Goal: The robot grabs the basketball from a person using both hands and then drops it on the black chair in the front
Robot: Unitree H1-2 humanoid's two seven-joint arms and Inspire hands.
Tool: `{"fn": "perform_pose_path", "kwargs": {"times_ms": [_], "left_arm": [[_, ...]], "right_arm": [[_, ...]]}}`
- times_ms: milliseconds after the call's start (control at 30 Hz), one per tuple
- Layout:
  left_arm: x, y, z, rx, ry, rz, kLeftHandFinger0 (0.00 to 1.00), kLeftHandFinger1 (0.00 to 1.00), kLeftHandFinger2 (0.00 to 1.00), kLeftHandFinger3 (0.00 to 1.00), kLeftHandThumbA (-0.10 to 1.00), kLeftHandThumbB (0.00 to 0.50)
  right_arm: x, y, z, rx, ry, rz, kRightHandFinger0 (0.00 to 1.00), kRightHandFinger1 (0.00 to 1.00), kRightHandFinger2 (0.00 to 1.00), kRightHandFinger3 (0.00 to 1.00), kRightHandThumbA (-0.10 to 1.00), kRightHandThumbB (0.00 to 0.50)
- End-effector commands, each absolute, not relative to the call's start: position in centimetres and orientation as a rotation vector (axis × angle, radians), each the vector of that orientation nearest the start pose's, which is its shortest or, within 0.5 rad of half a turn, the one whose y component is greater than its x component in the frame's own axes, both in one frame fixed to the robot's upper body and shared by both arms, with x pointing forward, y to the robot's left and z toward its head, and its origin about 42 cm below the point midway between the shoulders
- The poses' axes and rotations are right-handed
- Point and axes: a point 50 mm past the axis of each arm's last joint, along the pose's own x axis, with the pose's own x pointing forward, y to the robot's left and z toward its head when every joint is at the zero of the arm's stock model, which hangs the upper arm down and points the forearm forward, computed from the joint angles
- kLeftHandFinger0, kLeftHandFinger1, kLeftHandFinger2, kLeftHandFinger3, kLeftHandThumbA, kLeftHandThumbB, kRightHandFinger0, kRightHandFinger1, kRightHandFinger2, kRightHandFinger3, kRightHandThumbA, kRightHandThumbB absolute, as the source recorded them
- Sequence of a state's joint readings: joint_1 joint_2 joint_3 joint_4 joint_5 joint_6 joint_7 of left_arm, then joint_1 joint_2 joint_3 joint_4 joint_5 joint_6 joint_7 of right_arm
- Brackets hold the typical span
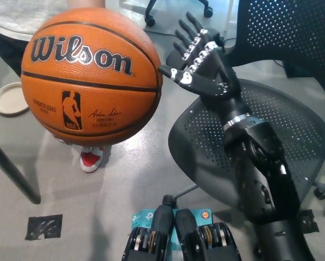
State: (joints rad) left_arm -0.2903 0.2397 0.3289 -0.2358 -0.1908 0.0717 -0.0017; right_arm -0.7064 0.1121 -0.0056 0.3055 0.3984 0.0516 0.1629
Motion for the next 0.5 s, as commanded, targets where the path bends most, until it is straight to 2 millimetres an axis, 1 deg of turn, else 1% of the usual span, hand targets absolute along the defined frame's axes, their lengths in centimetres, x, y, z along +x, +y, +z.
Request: {"fn": "perform_pose_path", "kwargs": {"times_ms": [0,100,133,167,200,267,300,333,400,433,467], "left_arm": [[34.2,32.1,29.0,0.032,-0.567,0.151,1.0,1.0,1.0,1.0,1.0,0.182],[34.4,30.4,29.4,0.015,-0.576,0.125,1.0,1.0,1.0,1.0,1.0,0.184],[34.5,29.7,29.5,0.027,-0.574,0.11,1.0,1.0,1.0,1.0,1.0,0.18],[34.6,28.8,29.6,0.059,-0.57,0.092,1.0,1.0,1.0,1.0,1.0,0.186],[34.7,28.2,29.8,0.057,-0.569,0.085,1.0,1.0,1.0,1.0,1.0,0.195],[35.0,26.8,30.1,0.039,-0.57,0.064,1.0,1.0,1.0,1.0,1.0,0.193],[35.1,26.0,30.2,0.037,-0.572,0.035,1.0,1.0,1.0,1.0,1.0,0.179],[35.2,25.2,30.2,0.017,-0.563,0.022,1.0,1.0,1.0,1.0,1.0,0.19],[35.6,23.9,29.8,0.032,-0.554,0.002,1.0,1.0,1.0,1.0,1.0,0.192],[35.8,23.0,29.4,0.024,-0.554,-0.016,1.0,1.0,1.0,1.0,1.0,0.166],[35.8,22.5,29.2,0.023,-0.548,-0.027,1.0,1.0,1.0,1.0,1.0,0.158]], "right_arm": [[46.4,-6.4,30.8,0.501,-0.367,0.548,1.0,1.0,1.0,1.0,1.0,0.406],[46.2,-5.5,31.0,0.529,-0.36,0.566,1.0,1.0,1.0,1.0,1.0,0.406],[46.1,-5.1,31.1,0.543,-0.355,0.572,1.0,1.0,1.0,1.0,1.0,0.416],[45.9,-4.5,31.1,0.582,-0.35,0.591,1.0,1.0,1.0,1.0,1.0,0.418],[45.9,-4.2,31.0,0.608,-0.343,0.611,1.0,1.0,1.0,1.0,1.0,0.435],[45.5,-3.6,30.6,0.654,-0.333,0.65,1.0,1.0,1.0,1.0,1.0,0.441],[45.2,-3.1,30.3,0.677,-0.326,0.651,1.0,1.0,1.0,1.0,1.0,0.441],[44.8,-2.6,29.8,0.709,-0.309,0.654,1.0,1.0,1.0,1.0,1.0,0.441],[44.3,-1.6,28.7,0.745,-0.282,0.674,1.0,1.0,1.0,1.0,1.0,0.441],[43.8,-0.8,27.8,0.74,-0.269,0.677,1.0,1.0,1.0,1.0,1.0,0.433],[43.6,-0.4,27.4,0.737,-0.26,0.681,1.0,1.0,1.0,1.0,1.0,0.432]]}}
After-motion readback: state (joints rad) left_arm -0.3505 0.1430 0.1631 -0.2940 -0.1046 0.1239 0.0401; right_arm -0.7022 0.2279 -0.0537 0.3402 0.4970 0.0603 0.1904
